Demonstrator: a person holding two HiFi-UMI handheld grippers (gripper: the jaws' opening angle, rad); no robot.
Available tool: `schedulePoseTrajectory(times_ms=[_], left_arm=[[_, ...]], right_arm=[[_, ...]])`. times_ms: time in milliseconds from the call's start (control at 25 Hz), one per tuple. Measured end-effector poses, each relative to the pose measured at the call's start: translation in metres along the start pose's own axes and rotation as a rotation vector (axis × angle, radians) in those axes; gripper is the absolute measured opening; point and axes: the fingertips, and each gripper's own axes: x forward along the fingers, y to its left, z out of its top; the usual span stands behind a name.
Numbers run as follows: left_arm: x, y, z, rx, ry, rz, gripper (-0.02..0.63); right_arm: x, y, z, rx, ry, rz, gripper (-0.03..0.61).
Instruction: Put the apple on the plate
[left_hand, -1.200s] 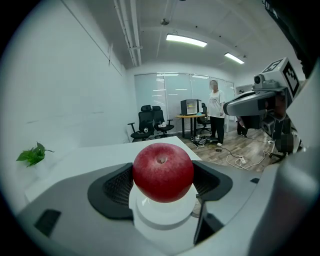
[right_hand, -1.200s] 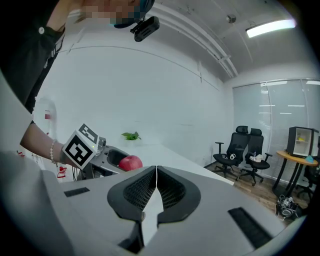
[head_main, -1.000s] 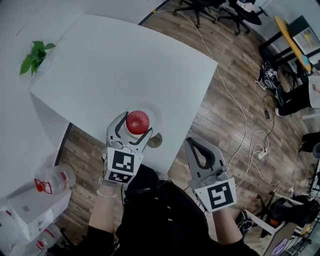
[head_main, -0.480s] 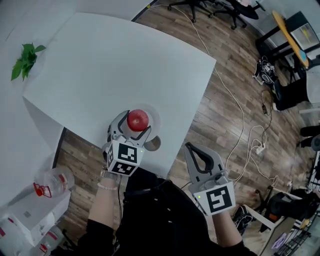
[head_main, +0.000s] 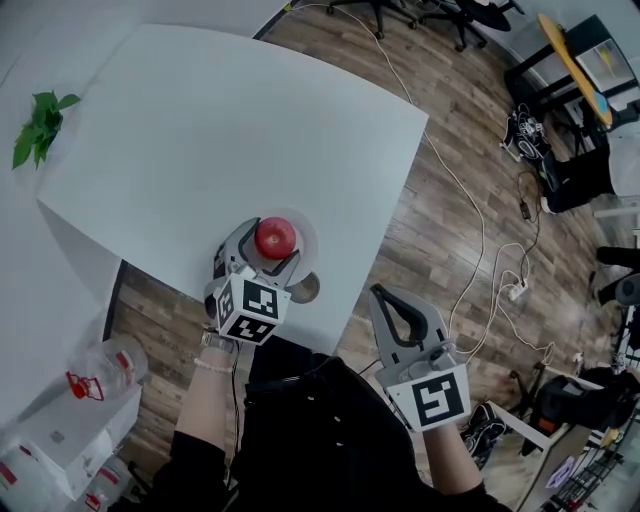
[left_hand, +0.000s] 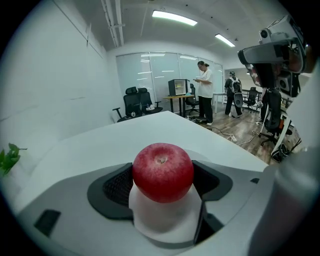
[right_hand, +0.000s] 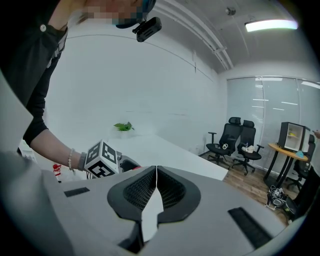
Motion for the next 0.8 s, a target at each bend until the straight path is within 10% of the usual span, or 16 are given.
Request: schedulePoseTrajectory(times_ms=[800], left_arm=[[-0.0082, 0.0007, 0.0055, -0.032, -0.048, -0.009, 0.373]], right_arm=[[0.0013, 0.0056, -0.0022, -0.009, 0.008, 0.016, 0.043]])
